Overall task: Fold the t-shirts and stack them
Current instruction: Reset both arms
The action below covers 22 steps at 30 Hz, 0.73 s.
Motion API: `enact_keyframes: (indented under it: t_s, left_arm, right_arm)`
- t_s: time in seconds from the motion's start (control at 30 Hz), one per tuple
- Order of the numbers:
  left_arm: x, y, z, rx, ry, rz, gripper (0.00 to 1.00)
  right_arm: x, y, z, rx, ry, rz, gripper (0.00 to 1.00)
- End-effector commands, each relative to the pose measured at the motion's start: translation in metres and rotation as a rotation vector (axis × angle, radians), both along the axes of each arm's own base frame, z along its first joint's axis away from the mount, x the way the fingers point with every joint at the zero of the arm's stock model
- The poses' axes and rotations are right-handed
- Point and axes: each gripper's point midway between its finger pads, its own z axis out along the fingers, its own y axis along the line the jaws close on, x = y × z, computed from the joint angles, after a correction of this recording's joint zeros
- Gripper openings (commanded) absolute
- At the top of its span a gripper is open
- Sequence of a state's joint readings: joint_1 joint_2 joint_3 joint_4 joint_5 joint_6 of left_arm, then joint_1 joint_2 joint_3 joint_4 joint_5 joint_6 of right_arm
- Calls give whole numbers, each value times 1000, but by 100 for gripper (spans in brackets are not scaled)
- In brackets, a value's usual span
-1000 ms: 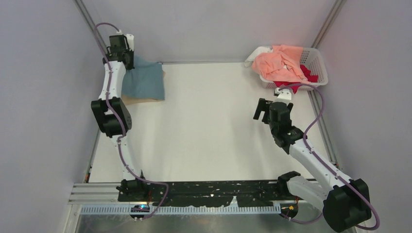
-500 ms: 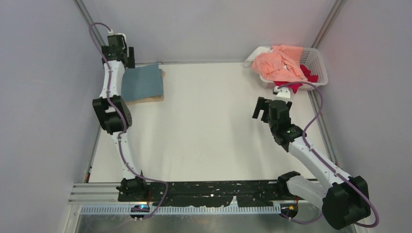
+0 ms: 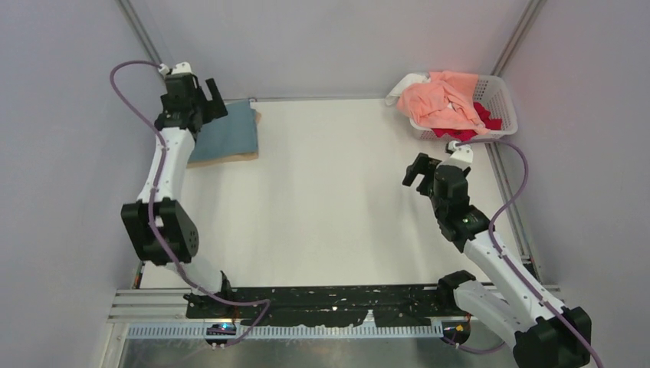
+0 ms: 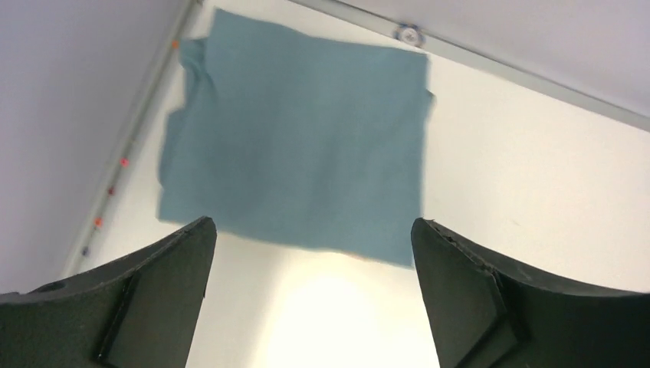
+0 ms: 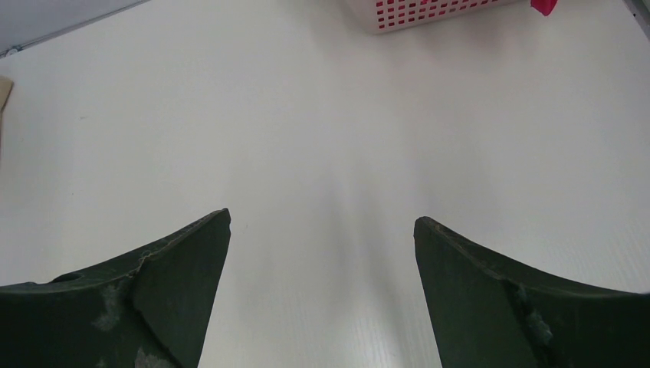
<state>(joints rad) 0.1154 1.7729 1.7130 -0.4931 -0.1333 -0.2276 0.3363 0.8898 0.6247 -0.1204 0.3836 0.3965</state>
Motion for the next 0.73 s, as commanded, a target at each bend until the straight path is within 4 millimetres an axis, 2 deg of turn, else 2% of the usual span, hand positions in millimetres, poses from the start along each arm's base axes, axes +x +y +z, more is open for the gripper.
enact_keyframes:
  t_s: [0.0, 0.1, 0.17, 0.2, 0.27, 0.33, 0.4, 0.53, 0.6, 0.7]
  left_arm:
    - [-56, -86, 25, -166, -205, -72, 100]
    - [-115, -134, -9, -178, -222, -169, 99]
    - [-154, -157, -36, -155, -203, -206, 100]
    - [-173, -168, -42, -165, -210, -232, 100]
    - [-202, -188, -73, -185, -184, -294, 99]
    - [-224, -197, -95, -201, -153, -335, 100]
    - [-237, -194, -111, -198, -122, -335, 100]
    - [-238, -183, -104, -165, -154, -301, 100]
    - [-236, -185, -101, -150, -146, -319, 100]
    - [-234, -178, -101, -116, -125, -284, 100]
  right_arm:
    - [-12, -3, 2, 39, -36, -4, 95]
    - [-24, -4, -2, 29, -9, 16, 95]
    - [-30, -4, -7, 27, 10, 23, 95]
    - [-32, -5, -9, 29, 15, 22, 95]
    - [-37, -5, -17, 31, 34, 24, 95]
    - [-42, -4, -28, 25, 52, 43, 95]
    - [-48, -5, -43, 18, 74, 51, 95]
    - [-50, -7, -58, 24, 70, 38, 95]
    - [-50, -12, -58, 25, 64, 3, 95]
    - [-49, -20, -55, 14, 52, -37, 95]
